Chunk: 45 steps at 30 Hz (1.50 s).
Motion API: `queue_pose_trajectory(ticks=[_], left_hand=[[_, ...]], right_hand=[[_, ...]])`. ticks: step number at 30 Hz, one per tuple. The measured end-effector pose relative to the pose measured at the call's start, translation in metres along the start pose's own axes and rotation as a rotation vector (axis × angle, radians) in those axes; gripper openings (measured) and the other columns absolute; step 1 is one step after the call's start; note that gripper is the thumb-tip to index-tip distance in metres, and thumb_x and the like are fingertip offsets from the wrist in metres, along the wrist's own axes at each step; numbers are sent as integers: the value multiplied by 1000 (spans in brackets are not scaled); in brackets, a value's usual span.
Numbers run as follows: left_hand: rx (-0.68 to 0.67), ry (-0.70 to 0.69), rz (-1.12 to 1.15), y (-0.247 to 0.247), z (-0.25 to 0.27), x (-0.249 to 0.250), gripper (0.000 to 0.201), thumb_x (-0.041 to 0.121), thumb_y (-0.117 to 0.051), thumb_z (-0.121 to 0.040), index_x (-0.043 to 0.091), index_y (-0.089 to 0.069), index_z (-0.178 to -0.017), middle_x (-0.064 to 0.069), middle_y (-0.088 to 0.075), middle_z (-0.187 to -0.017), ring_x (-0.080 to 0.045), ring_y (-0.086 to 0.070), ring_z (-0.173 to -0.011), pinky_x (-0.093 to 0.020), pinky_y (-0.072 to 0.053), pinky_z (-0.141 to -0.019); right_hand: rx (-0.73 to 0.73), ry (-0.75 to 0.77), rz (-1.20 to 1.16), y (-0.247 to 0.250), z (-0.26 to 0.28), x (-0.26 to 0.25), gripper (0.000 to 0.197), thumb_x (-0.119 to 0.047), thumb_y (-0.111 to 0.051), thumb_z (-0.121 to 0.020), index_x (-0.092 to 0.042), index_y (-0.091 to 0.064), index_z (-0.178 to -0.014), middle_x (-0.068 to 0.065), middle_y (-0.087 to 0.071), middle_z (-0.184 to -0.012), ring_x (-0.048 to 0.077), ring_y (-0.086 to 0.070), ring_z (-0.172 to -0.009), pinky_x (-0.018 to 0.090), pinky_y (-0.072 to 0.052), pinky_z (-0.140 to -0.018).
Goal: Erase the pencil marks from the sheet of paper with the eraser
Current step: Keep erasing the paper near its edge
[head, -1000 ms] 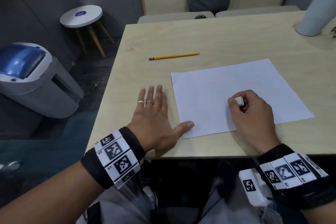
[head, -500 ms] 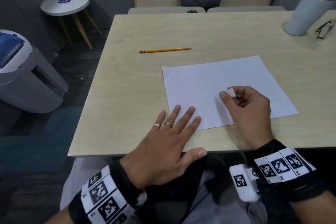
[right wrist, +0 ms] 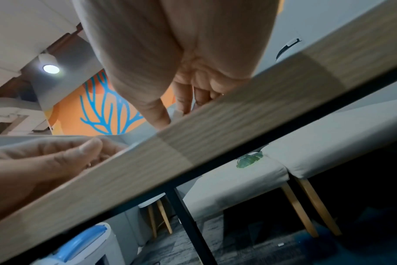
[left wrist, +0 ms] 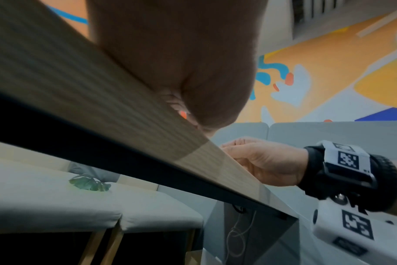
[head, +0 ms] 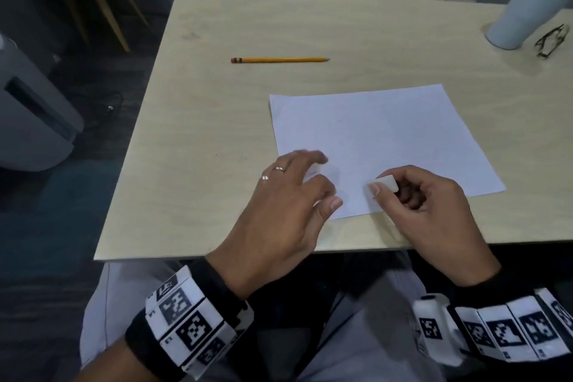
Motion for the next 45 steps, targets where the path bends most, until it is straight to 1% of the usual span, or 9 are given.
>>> queue_pose_trajectory(ticks=[3, 6, 13, 20, 25, 31, 35, 41, 45], left_hand=[[-19, 23, 13, -1, -5, -8, 41, 46, -42, -112, 26, -59, -145, 6, -29, -171, -18, -12, -162, -33, -16, -129], [-135, 52, -101, -11, -6, -14, 55, 54, -33, -109, 33, -42, -160, 7, -20, -174, -20, -3, -163, -39, -7, -132], [-165, 85, -123, -13, -9, -15, 68, 71, -36, -99, 42, -36, -161, 15, -10, -175, -11, 6, -162, -27, 7, -128], [-156, 83, -124, -12, -9, -15, 67, 71, -36, -100, 41, -37, -161, 14, -13, -175, -12, 3, -163, -29, 6, -129], [-161, 83, -133, -13, -9, -16, 69, 71, -35, -100, 41, -36, -161, 12, -12, -175, -12, 3, -163, -30, 5, -130], [-174, 92, -135, -12, -10, -14, 69, 70, -33, -100, 41, -33, -163, 13, -5, -175, -11, 9, -162, -30, 9, -129], [-190, 96, -135, -12, -11, -15, 71, 70, -31, -98, 42, -30, -163, 13, -2, -176, -10, 12, -161, -28, 11, -128], [-195, 91, -142, -11, -11, -14, 70, 68, -31, -100, 41, -29, -164, 12, -1, -176, -11, 13, -161, -30, 11, -129], [-193, 87, -154, -13, -11, -15, 70, 70, -29, -99, 42, -29, -164, 13, -1, -176, -11, 13, -161, -29, 11, -128]], right_hand=[[7, -19, -7, -3, -5, -2, 6, -22, -82, -93, -24, -77, -92, -15, -54, -66, 8, -48, -61, 12, -39, -62], [-6, -20, -52, -3, -6, -7, 9, -18, -84, -91, -24, -77, -92, -18, -57, -67, 7, -50, -61, 10, -40, -63], [-115, 82, 27, -17, -1, -20, 12, -16, -83, -89, -23, -77, -82, -16, -53, -63, 7, -52, -59, 16, -43, -61], [-41, 73, 20, 10, -8, -5, 16, -9, -83, -88, -20, -76, -78, -10, -60, -66, 10, -51, -62, 20, -43, -64], [-150, 205, 65, -11, 2, -14, 10, -14, -85, -87, -18, -76, -82, -1, -64, -73, 21, -57, -69, 39, -49, -68], [-60, 120, 60, 8, -3, -10, 16, -11, -86, -85, -25, -78, -82, -13, -64, -74, 12, -57, -65, 16, -43, -67], [-148, 185, 73, -8, 4, -15, 11, -13, -85, -86, -21, -78, -83, -5, -67, -76, 17, -58, -70, 31, -49, -69], [-70, 82, 50, 6, -5, -12, 16, -11, -86, -86, -24, -78, -81, -14, -63, -69, 11, -56, -64, 16, -44, -66], [-109, 152, 57, -9, -5, -13, 16, -10, -85, -85, -24, -78, -82, -14, -64, -75, 14, -58, -69, 29, -51, -70]])
Point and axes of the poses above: each hand's wrist, its own z-axis away from the middle knuckle, its own y-axis out of the back of the hand, x = y × z, the point moved 4 cm from there along -z, towards the middle knuckle
